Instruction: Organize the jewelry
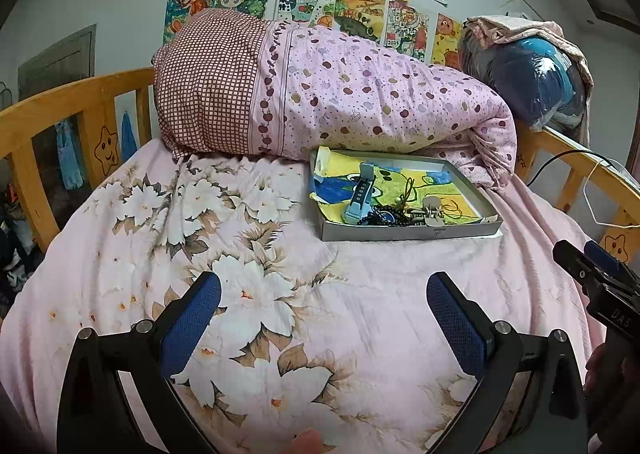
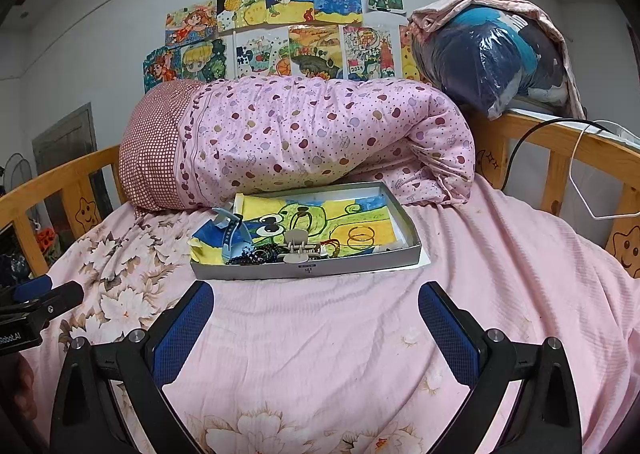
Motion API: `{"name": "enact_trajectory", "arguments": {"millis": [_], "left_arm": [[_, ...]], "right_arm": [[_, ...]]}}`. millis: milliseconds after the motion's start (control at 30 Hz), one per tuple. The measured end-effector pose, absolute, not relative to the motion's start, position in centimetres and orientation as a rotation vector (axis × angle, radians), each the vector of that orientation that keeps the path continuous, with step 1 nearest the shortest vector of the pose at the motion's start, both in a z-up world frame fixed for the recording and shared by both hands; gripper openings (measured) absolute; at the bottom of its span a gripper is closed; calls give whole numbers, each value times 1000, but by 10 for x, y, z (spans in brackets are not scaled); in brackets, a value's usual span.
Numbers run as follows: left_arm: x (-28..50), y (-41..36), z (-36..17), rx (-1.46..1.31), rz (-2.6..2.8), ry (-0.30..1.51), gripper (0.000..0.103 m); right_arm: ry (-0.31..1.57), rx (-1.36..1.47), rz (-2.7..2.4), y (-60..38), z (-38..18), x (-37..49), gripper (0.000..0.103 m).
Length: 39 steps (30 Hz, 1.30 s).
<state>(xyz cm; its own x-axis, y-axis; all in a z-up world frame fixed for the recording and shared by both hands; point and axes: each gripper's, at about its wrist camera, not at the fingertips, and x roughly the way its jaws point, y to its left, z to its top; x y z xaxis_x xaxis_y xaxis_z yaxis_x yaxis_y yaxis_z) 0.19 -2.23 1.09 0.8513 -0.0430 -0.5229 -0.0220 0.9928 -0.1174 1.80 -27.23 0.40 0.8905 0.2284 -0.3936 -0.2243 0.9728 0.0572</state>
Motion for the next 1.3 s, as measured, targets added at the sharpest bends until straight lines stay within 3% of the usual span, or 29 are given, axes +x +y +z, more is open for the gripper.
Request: {"name": "enact_trajectory", "arguments": {"millis": [1300], "left_arm": [[1, -26, 10, -116, -13, 562, 101]], "right_arm": [[425, 12, 236, -272, 6, 21, 103]]}}
